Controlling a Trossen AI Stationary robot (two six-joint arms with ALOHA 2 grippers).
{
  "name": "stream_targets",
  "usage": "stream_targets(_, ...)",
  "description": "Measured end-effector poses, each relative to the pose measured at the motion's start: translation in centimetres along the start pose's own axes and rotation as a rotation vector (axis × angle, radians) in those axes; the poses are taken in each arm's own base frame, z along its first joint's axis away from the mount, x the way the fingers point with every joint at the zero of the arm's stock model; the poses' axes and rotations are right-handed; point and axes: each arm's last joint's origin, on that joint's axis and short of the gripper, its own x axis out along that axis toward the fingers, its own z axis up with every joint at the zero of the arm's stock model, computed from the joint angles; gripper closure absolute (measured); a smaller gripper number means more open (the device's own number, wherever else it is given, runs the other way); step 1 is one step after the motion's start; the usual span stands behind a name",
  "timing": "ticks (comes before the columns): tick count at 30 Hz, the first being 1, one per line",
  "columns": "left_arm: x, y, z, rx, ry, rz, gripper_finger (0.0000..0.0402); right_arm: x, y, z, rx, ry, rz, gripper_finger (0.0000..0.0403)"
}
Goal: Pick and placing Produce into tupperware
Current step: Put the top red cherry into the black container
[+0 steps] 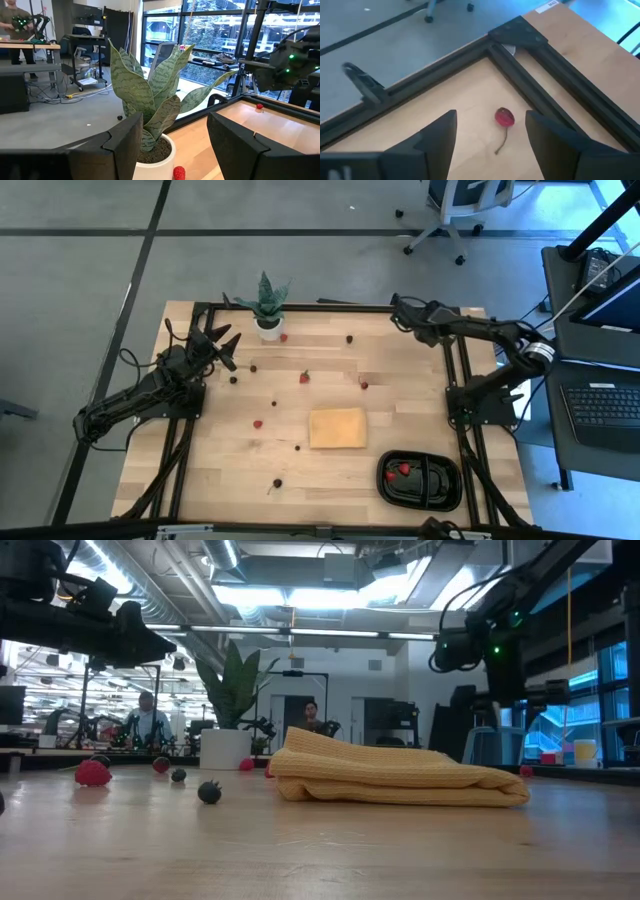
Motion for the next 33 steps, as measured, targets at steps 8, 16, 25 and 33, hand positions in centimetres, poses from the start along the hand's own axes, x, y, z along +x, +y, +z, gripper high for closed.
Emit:
stream_targets(8,0.0,0.0,0.0,0.000,0.000,0.000,0.0186,1.3,0.5,-1.3,0.003,0.019,-0.048,0.0166)
stream_targets(16,0.0,0.0,0.0,0.000,0.000,0.000,0.0186,3.1,0.5,-1.9,0.030,0.064,-0.130,0.0166)
stream_targets(25,0.0,0.0,0.0,-0.005,0.000,-0.001,0.0186,4.7,0.4,-2.3,0.062,0.089,-0.197,0.0166)
stream_targets(33,0.0,0.0,0.0,-0.004,0.001,-0.001,0.0186,5.9,0.2,-2.3,0.082,0.090,-0.244,0.0166)
